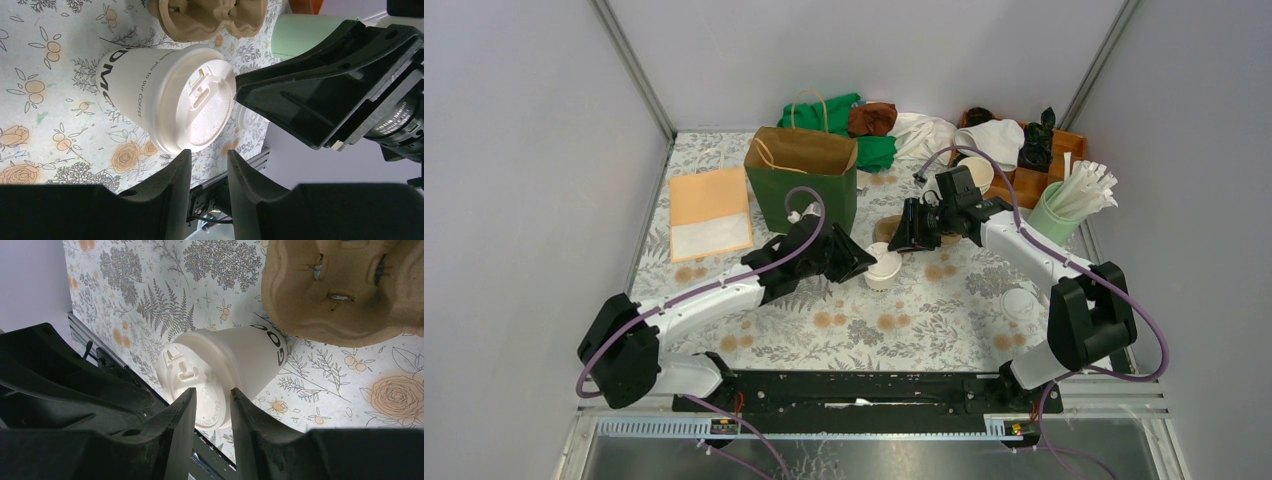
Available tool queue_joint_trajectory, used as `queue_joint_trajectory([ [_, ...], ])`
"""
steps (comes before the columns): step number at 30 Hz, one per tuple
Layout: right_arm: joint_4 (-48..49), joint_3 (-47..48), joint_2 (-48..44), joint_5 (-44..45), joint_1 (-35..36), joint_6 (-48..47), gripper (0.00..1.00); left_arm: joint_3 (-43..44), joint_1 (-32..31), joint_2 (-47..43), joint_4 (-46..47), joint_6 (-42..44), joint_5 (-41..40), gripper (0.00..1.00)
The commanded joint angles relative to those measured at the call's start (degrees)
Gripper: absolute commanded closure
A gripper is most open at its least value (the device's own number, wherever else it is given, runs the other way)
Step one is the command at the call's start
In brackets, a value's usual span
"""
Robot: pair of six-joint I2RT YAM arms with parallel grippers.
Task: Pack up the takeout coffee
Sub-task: Adjust the cup lid on the coffee cup.
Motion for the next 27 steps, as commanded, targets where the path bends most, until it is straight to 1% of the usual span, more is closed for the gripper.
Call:
queue_joint_trajectory([
  [1, -1.25, 1.81, 0.88, -0.17, 0.74, -0.74, 0.62, 1.07, 0.21, 0.99, 1.36, -0.82, 0.44, 0.63],
  [18, -1.35, 1.82, 1.28, -0.18, 1.18, -0.54, 0.61, 1.34, 0.29, 4.3, 3.07, -1.29, 1.94, 0.63],
  [27, -2.24, 0.67, 1.28, 1.07, 1.33, -1.48, 0.63, 1.32, 0.29, 5.03, 0.41, -0.92, 1.87, 0.63],
])
